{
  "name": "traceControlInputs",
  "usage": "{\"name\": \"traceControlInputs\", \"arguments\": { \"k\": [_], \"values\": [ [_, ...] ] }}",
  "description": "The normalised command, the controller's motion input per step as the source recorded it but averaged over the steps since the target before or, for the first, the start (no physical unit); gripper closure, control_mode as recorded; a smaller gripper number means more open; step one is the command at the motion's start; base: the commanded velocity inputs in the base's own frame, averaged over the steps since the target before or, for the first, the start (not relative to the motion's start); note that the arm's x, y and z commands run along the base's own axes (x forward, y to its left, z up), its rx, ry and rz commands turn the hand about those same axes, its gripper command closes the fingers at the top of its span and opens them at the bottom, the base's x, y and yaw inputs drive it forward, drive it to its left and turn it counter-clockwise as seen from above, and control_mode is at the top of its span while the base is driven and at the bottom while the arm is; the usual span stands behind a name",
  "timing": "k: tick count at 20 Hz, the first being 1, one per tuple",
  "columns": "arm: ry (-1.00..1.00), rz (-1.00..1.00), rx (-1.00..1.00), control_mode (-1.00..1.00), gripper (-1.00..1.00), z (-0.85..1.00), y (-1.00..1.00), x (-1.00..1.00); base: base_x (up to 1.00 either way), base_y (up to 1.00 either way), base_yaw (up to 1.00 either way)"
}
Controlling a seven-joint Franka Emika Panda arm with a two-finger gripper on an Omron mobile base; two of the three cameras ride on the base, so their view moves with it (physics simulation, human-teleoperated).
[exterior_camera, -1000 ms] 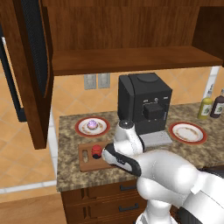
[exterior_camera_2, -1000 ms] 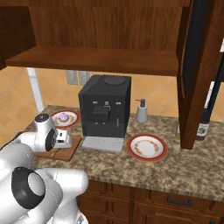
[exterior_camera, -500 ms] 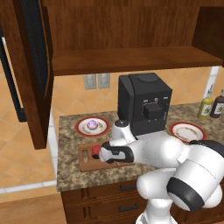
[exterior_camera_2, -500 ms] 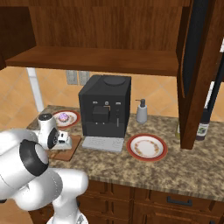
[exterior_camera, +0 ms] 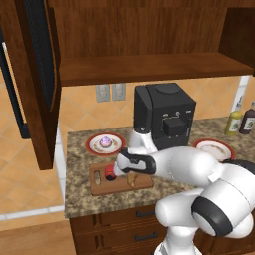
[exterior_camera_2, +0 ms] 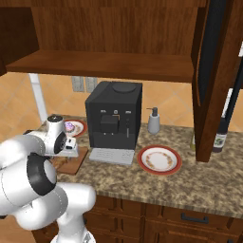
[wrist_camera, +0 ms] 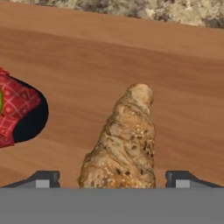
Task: From the different types of pastries on the counter, select a croissant and place it on the cutting board. Then retrieve a jar of jam from the cabinet and place it alongside the croissant on the cutting board.
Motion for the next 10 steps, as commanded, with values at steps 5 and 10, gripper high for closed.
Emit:
{"name": "traceControlInputs", "arguments": {
  "k": [5, 10],
  "values": [
    [0.00, -0.01, 0.00, -1.00, -1.00, 0.56, 0.00, -0.01, 0.00, 0.00, 0.00],
    [0.00, -0.06, 0.00, -1.00, -1.00, 0.51, -0.03, 0.12, 0.00, 0.00, 0.00]
  ]
}}
